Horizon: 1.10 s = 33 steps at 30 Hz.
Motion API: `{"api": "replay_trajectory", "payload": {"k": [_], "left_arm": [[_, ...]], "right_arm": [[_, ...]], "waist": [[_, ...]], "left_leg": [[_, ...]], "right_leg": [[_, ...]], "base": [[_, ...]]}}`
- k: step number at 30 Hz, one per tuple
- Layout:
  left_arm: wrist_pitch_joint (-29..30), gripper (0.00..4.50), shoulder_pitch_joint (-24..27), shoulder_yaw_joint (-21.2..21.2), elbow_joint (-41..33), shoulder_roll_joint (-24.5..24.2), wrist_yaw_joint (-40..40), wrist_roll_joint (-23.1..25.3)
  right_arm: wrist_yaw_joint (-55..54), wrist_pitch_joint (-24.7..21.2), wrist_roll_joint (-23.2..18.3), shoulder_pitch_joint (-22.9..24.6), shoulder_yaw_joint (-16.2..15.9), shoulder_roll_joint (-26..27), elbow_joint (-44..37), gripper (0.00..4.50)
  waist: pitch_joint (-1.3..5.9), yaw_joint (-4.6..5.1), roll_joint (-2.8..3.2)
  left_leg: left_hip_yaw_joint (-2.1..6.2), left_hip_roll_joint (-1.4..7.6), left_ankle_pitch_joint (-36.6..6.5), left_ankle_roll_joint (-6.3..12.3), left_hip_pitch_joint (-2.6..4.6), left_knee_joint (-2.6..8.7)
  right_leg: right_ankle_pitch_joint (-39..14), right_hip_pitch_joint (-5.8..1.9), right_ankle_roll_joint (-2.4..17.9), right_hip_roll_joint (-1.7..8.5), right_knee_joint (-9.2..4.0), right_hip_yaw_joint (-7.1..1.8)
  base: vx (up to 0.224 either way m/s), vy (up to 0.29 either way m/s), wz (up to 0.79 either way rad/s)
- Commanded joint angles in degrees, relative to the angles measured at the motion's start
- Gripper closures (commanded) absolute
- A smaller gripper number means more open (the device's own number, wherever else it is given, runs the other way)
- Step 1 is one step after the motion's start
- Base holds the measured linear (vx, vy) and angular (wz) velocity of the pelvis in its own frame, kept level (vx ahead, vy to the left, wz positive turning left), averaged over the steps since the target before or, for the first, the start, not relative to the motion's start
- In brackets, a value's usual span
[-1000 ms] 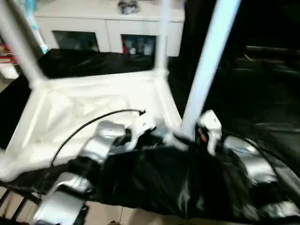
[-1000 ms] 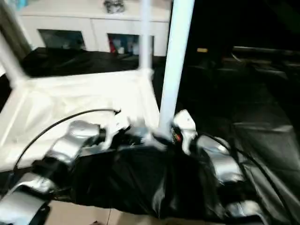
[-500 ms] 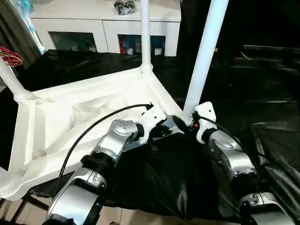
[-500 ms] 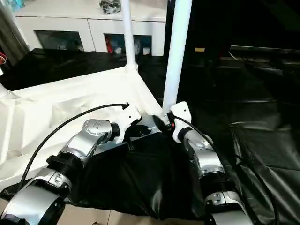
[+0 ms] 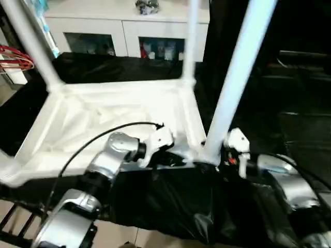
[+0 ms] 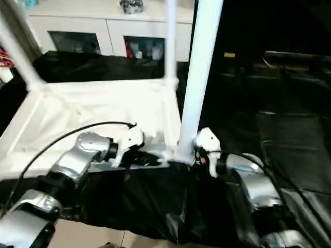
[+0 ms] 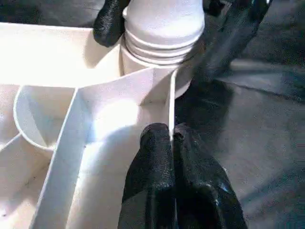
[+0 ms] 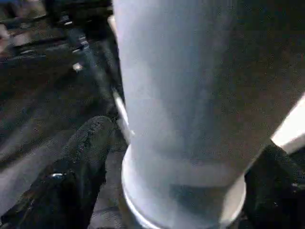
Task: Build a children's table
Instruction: Rotate leg to tighten
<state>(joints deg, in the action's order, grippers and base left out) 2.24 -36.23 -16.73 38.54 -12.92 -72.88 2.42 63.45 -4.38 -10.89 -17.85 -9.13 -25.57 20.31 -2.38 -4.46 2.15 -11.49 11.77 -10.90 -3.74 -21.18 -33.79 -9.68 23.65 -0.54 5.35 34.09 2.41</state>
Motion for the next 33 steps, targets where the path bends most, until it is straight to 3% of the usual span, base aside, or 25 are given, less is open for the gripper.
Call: {"api": "replay_trajectory", "payload": {"k": [1, 5, 9, 10, 11, 16, 18, 20, 21, 23, 24, 27, 30, 31, 33], "left_arm": [[-1.94, 4.5, -0.9, 0.74, -2.11, 0.74, -2.17, -4.01], [-2.13, 4.5, -1.05, 0.99, -1.76, -0.06, -3.67, -4.21], [-2.34, 4.5, -0.97, 1.16, -1.58, -0.64, -4.7, -4.36], [-2.5, 4.5, -0.97, 1.34, -1.43, -0.59, -4.39, -4.37], [-2.61, 4.5, -0.99, 1.51, -1.31, -0.54, -4.23, -4.36], [-2.07, 4.5, -1.73, 2.74, 0.41, 1.99, 3.41, -2.63], [-1.19, 4.5, -2.24, 3.09, 1.09, 3.25, 6.97, -1.82], [0.89, 4.5, -2.96, 3.62, 1.79, 5.25, 11.49, -1.18], [2.61, 4.5, -3.73, 4.2, 2.63, 7.25, 15.78, -0.75], [4.35, 4.5, -4.99, 4.43, 4.32, 10.09, 20.96, 0.01], [4.35, 4.5, -4.99, 4.43, 4.32, 10.09, 20.96, 0.01], [4.59, 4.5, -6.43, 3.74, 6.59, 12.74, 25.19, 1.21], [3.98, 4.5, -6.73, 3.44, 6.78, 13.16, 25.24, 1.57], [3.9, 4.5, -6.76, 3.43, 6.74, 13.14, 25.1, 1.58], [2.63, 4.5, -6.37, 3.4, 5.88, 12.32, 22.43, 1.12]], "right_arm": [[3.49, -0.86, -0.37, 0.54, -2.5, -0.33, -1.3, 0.66], [5.29, -1.35, -0.42, 0.5, -2.96, -1.37, -1.78, 0.84], [5.65, -1.58, 0.07, 0.53, -3.4, -1.78, -2.41, 1.23], [5.53, -1.63, 0.14, 0.54, -3.51, -1.65, -2.57, 1.39], [5.54, -1.72, 0.13, 0.52, -3.59, -1.57, -2.69, 1.51], [-0.11, -0.84, 1.52, -0.25, -3.01, 1.96, 0.25, 1.74], [-4.18, -0.69, 2.18, -0.94, -2.16, 3.97, 2.38, 1.78], [-10.86, -0.62, 2.64, -2.23, -0.48, 7.25, 5.53, 1.79], [-16.31, -0.72, 3.04, -3.43, 0.78, 9.91, 7.97, 1.8], [-23.74, -0.96, 4.44, -5.41, 1.86, 13.37, 11.34, 1.8], [-23.74, -0.96, 4.44, -5.41, 1.86, 13.37, 11.34, 1.8], [-31.18, -0.99, 6.42, -8.15, 2.06, 17.77, 14.71, 1.8], [-32.07, 0.2, 6.71, -9.06, 2.33, 19.09, 15.45, 1.8], [-31.97, 0.52, 6.69, -9.17, 2.42, 19.18, 15.55, 1.24], [-29.41, 0.33, 5.22, -8.91, 3.31, 18.59, 14.82, 1.11]], "waist": [[3.2, 0.01, -1.08], [3.26, -0.21, -1.08], [3.36, -0.39, -1.16], [3.41, -0.34, -1.56], [3.45, -0.46, -1.44], [3.36, -0.43, -1.69], [3.15, -0.2, -1.62], [3.11, 0.18, -1.77], [3.04, 0.64, -1.4], [3.15, 1.33, -1.38], [3.2, 1.42, -1.55], [3.33, 1.61, -1.04], [3.37, 1.75, -0.94], [3.38, 1.88, -0.96], [3.38, 1.94, -1.01]], "left_leg": [[0.46, 1.36, -13.7, 4.24, 0.45, 4.03], [0.48, 1.38, -12.66, 4.12, 0.48, 4.0], [0.46, 1.38, -11.23, 4.42, 0.42, 3.89], [0.4, 1.38, -10.79, 4.63, 0.4, 3.81], [0.42, 1.39, -10.52, 4.75, 0.4, 3.78], [0.42, 1.35, -10.9, 4.56, 0.34, 3.77], [0.5, 1.23, -11.85, 3.67, 0.38, 3.95], [0.62, 1.04, -12.5, 2.84, 0.24, 4.09], [0.63, 0.94, -13.12, 2.07, 0.48, 4.14], [0.71, 0.72, -12.89, 1.29, 0.38, 4.15], [0.71, 0.73, -12.73, 1.49, 0.41, 4.12], [0.66, 0.53, -12.22, 2.27, 0.33, 3.95], [0.72, 0.6, -12.44, 2.63, 0.26, 4.01], [0.7, 0.66, -12.61, 2.87, 0.27, 4.0], [0.7, 0.67, -13.06, 3.13, 0.26, 4.04]], "right_leg": [[-15.33, -2.79, 13.45, 2.3, -4.23, -1.47], [-14.8, -2.73, 13.25, 2.3, -4.16, -1.5], [-12.6, -2.79, 13.71, 2.27, -3.87, -1.47], [-11.86, -2.79, 13.78, 2.18, -3.79, -1.46], [-11.63, -2.79, 13.94, 2.29, -3.7, -1.48], [-12.94, -2.66, 13.58, 2.36, -3.8, -1.46], [-16.13, -2.49, 12.74, 2.47, -4.23, -1.5], [-18.1, -2.66, 11.85, 2.45, -4.34, -1.47], [-19.78, -2.38, 11.3, 2.43, -4.59, -1.49], [-19.75, -2.52, 11.19, 2.29, -4.66, -1.38], [-19.3, -2.63, 10.98, 2.22, -4.72, -1.36], [-17.18, -2.69, 11.45, 2.17, -4.72, -1.36], [-16.38, -2.81, 11.82, 2.17, -4.65, -1.28], [-15.61, -2.78, 12.07, 2.13, -4.62, -1.3], [-15.24, -2.88, 12.33, 2.11, -4.62, -1.27]], "base": [[0.0, 0.0, 0.0], [0.0, 0.0, 0.0], [0.0, 0.0, 0.0], [0.0, 0.0, 0.0], [0.0, 0.0, 0.0], [0.0, 0.0, 0.0], [0.0, 0.0, 0.0], [0.0, 0.0, 0.0], [0.0, 0.0, 0.0], [0.0, 0.0, 0.0], [0.0, 0.0, 0.0], [0.0, 0.0, 0.0], [0.0, 0.0, 0.0], [0.0, 0.0, 0.0], [0.0, 0.0, 0.0]]}}
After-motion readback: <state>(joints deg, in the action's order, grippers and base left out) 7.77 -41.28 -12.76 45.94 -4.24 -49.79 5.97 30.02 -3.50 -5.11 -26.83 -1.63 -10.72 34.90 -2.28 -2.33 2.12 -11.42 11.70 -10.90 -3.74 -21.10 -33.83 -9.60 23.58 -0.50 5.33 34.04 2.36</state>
